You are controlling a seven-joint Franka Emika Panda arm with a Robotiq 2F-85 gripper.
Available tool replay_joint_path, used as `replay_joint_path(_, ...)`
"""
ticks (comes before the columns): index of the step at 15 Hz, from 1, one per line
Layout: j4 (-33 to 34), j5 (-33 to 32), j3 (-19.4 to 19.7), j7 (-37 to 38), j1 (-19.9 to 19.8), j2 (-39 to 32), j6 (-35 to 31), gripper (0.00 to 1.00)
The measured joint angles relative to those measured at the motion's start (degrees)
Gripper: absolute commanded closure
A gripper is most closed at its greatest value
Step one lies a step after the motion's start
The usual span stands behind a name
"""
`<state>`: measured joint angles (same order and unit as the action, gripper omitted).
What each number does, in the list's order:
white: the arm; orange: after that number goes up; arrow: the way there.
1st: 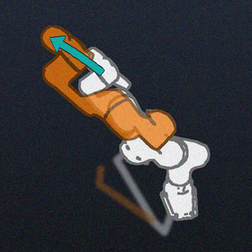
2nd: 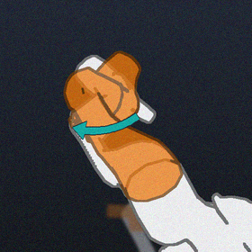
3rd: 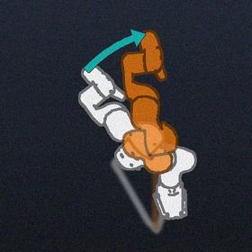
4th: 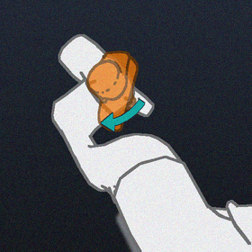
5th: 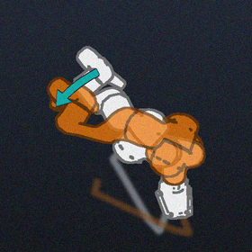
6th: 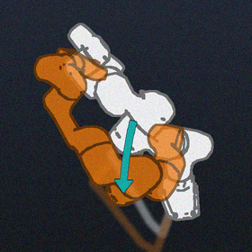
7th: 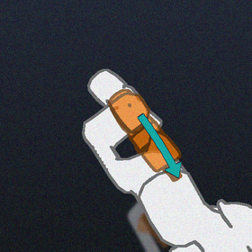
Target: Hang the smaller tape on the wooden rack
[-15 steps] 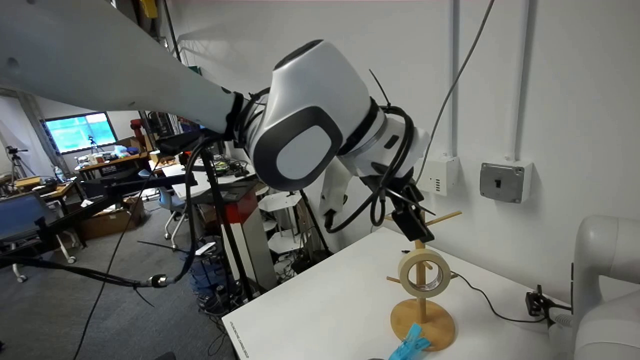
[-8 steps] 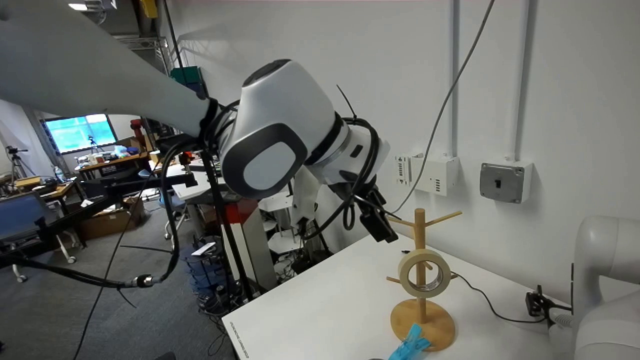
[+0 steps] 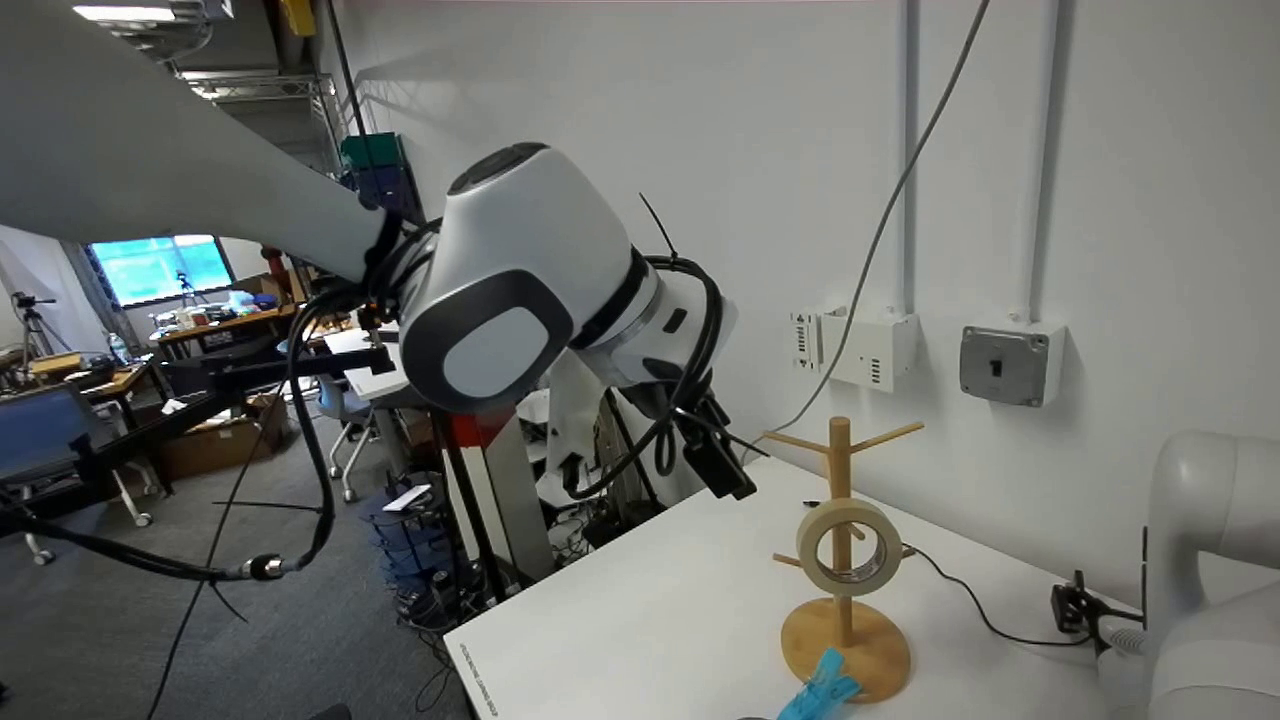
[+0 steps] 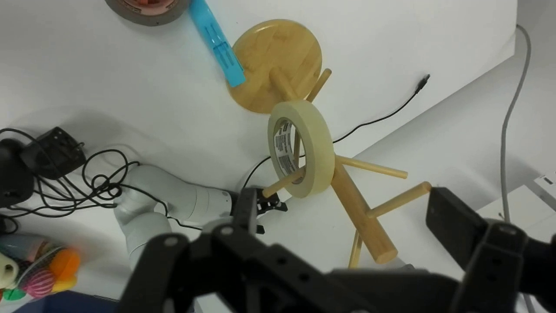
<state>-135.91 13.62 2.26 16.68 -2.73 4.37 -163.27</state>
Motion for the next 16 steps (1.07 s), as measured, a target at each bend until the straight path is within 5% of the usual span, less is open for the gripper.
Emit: replay_joint_path(16, -8.88, 3.62, 0.15, -3.49, 0.46, 9.02, 0.03, 0.00)
